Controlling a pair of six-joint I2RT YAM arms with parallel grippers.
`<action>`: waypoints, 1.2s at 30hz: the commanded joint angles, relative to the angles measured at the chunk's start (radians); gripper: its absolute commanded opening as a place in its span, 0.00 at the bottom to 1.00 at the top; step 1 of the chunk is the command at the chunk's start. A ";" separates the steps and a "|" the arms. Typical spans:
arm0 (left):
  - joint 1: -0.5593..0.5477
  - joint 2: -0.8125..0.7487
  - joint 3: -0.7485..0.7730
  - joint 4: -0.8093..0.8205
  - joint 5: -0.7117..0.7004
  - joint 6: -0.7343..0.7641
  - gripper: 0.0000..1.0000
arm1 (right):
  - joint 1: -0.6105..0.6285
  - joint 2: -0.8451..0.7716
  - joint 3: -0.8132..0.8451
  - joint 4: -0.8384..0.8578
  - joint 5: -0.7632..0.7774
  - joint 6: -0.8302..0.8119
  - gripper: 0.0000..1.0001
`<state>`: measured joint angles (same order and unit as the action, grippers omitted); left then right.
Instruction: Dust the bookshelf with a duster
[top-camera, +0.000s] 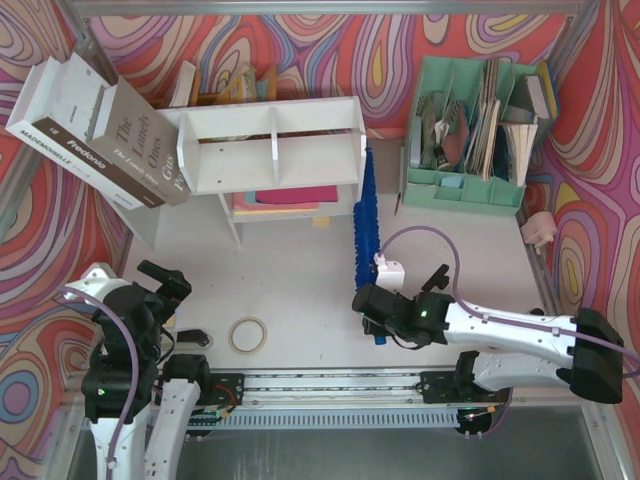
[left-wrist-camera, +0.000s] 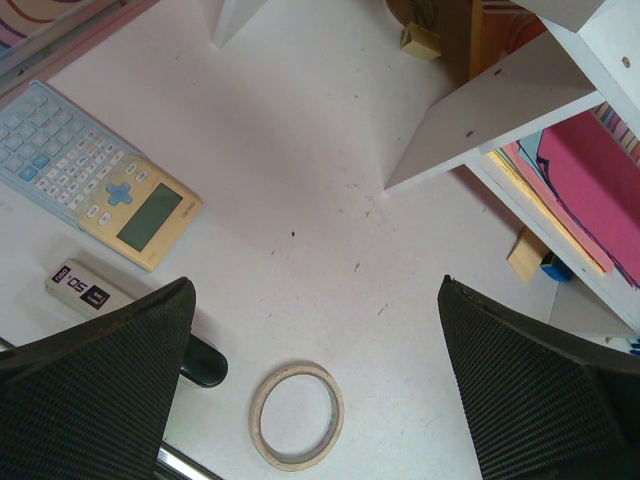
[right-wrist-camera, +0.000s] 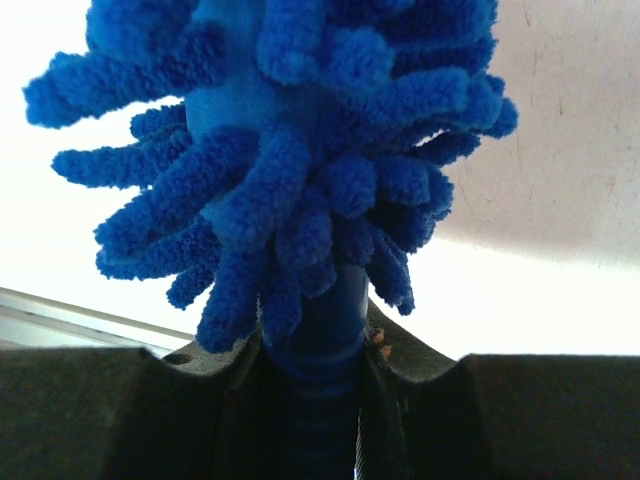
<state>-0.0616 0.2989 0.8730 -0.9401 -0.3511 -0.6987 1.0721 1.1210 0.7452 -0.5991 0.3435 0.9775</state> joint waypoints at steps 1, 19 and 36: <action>0.005 0.003 -0.015 0.010 0.001 0.010 0.98 | 0.005 0.032 -0.075 0.090 -0.019 -0.007 0.00; 0.005 -0.001 -0.015 0.011 -0.002 0.009 0.98 | 0.006 -0.186 0.148 -0.105 0.146 -0.050 0.00; 0.005 0.006 -0.015 0.010 -0.005 0.010 0.98 | 0.008 -0.281 0.249 0.100 -0.120 -0.307 0.00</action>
<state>-0.0616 0.2989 0.8730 -0.9401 -0.3515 -0.6987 1.0733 0.8410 0.9913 -0.6319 0.3302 0.8017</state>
